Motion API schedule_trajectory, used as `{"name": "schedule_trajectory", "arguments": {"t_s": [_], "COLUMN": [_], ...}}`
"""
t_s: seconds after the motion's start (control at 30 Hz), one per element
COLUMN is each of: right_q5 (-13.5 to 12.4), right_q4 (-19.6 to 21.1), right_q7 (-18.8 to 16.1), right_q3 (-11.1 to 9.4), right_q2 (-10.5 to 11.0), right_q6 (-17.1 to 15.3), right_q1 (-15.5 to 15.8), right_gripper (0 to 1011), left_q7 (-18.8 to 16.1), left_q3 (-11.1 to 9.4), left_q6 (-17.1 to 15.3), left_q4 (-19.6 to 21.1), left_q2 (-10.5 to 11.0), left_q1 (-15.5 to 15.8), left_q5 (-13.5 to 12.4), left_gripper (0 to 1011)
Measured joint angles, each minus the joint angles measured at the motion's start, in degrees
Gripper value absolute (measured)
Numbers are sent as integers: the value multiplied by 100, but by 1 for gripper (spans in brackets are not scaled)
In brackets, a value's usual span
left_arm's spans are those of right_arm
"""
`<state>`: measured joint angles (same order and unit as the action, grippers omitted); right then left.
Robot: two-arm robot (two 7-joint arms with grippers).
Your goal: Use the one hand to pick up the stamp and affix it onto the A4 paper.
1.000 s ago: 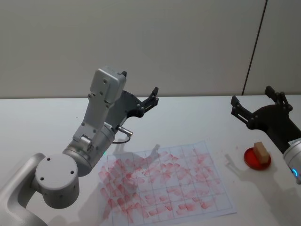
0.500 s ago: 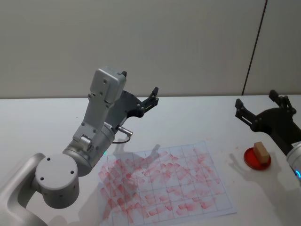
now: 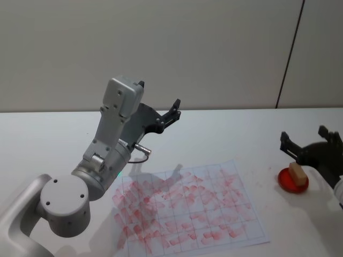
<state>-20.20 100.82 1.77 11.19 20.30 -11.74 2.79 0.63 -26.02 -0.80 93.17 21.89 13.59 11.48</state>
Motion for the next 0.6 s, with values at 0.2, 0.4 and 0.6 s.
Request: {"name": "schedule_trajectory", "arguments": {"t_s": [0.2,0.4,0.6], "right_q5": [-34,-6,69], "right_q4": [-71,-188,-289], "right_q7": [138,250,328], "right_q3": [-7,26,73], "right_q2": [-19,-80,-161], "right_q6": [-339,-626,-836], "right_q1": [24,29,18], "right_gripper": [1001,1001,1001], "left_q7": [0,0,0], "left_q3": [0,0,0], "left_q6": [0,0,0], "left_q4": [0,0,0], "left_q2": [0,0,0], "left_q1": [0,0,0], "left_q5": [0,0,0], "left_gripper": [1001,1001,1001]}}
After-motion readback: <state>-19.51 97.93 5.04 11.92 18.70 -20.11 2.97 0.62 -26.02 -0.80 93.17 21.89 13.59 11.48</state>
